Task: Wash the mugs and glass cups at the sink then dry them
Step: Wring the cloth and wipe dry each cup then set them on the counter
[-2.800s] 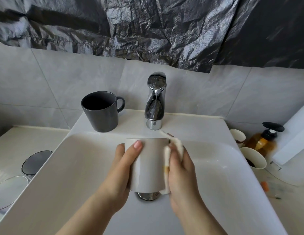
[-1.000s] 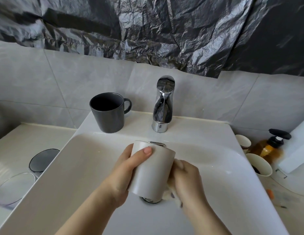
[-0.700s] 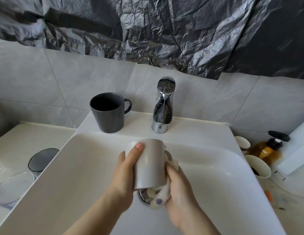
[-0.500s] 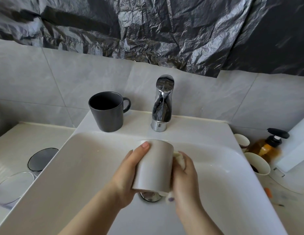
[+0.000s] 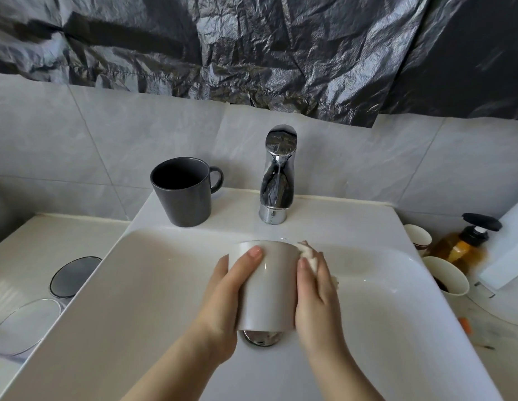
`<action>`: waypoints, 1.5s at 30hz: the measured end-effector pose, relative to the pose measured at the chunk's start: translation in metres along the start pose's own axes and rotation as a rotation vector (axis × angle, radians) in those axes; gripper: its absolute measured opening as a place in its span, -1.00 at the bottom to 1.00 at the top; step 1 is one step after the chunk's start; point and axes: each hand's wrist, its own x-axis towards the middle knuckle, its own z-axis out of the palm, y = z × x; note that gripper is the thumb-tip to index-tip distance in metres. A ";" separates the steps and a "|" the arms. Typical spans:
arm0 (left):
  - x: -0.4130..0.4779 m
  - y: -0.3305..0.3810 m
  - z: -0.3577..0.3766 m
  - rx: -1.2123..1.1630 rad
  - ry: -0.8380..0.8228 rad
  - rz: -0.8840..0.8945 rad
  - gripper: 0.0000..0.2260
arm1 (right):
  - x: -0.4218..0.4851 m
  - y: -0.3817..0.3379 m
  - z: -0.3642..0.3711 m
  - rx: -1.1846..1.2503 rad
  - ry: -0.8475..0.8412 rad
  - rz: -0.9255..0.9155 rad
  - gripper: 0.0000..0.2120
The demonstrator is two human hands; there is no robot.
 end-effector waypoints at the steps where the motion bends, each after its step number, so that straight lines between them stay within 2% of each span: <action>1: 0.001 -0.002 0.001 -0.004 0.046 0.018 -0.33 | -0.001 0.002 -0.002 -0.009 -0.025 0.030 -0.26; 3: 0.002 -0.001 -0.001 -0.089 0.155 0.013 -0.19 | -0.011 0.000 -0.001 -0.048 -0.102 0.044 -0.42; 5: 0.004 0.005 -0.008 -0.169 0.225 -0.006 -0.12 | -0.020 -0.004 0.007 -0.174 -0.177 -0.039 -0.58; 7: 0.002 0.010 -0.011 -0.162 0.204 0.002 -0.26 | -0.017 -0.003 0.012 -0.316 -0.207 -0.112 -0.47; 9: 0.002 0.011 -0.008 -0.137 0.130 -0.007 -0.33 | -0.009 0.000 0.011 -0.374 -0.100 -0.157 -0.29; 10: 0.000 0.012 -0.003 -0.132 0.087 -0.017 -0.35 | -0.007 0.001 0.010 -0.357 -0.029 -0.173 -0.29; 13: -0.005 0.016 0.007 -0.175 -0.004 0.008 -0.49 | 0.000 -0.005 0.002 -0.158 0.271 -0.266 -0.42; 15: -0.007 0.019 0.006 -0.156 -0.013 0.002 -0.56 | 0.008 -0.008 -0.006 0.077 0.324 -0.173 -0.54; 17: -0.008 0.018 0.003 -0.116 -0.025 -0.002 -0.59 | 0.012 -0.014 -0.013 0.265 0.232 0.062 -0.77; 19: -0.006 0.014 0.001 -0.064 -0.002 -0.010 -0.57 | 0.008 -0.020 -0.013 0.468 0.058 0.330 -0.81; 21: -0.005 0.011 0.003 0.018 0.038 -0.035 -0.44 | 0.002 -0.022 -0.013 0.562 -0.048 0.437 -0.81; 23: -0.004 0.008 0.005 0.150 0.051 -0.053 -0.31 | 0.003 -0.021 -0.015 0.537 0.004 0.422 -0.82; 26: -0.005 0.006 0.010 0.191 0.084 -0.009 -0.29 | 0.003 -0.023 -0.017 0.505 0.050 0.278 -0.80; 28: -0.003 0.005 0.008 0.119 0.157 0.009 -0.31 | -0.001 -0.023 -0.012 0.540 -0.031 0.217 -0.78; 30: 0.000 0.007 0.003 -0.055 0.176 -0.011 -0.34 | -0.007 -0.020 -0.005 0.509 -0.141 0.184 -0.76; 33: -0.001 0.019 -0.008 -0.242 0.139 0.007 -0.59 | -0.015 -0.015 0.004 0.395 -0.240 0.151 -0.73; 34: -0.001 0.021 -0.010 -0.249 0.119 0.003 -0.59 | -0.016 -0.016 0.006 0.380 -0.244 0.148 -0.71; 36: 0.000 0.019 -0.012 -0.185 0.065 -0.026 -0.44 | -0.015 -0.018 0.006 0.395 -0.270 0.181 -0.69; 39: -0.006 0.013 -0.003 -0.017 -0.058 -0.043 -0.35 | -0.005 -0.020 -0.009 0.514 -0.256 0.389 -0.80; 41: -0.012 0.009 0.010 0.082 -0.126 -0.024 -0.30 | 0.004 -0.018 -0.022 0.600 -0.291 0.488 -0.71; 43: -0.012 0.004 0.014 0.097 -0.088 0.002 -0.37 | 0.007 -0.017 -0.026 0.583 -0.317 0.486 -0.67; 45: -0.005 0.003 0.007 0.065 0.030 0.001 -0.42 | 0.001 -0.019 -0.022 0.566 -0.357 0.476 -0.70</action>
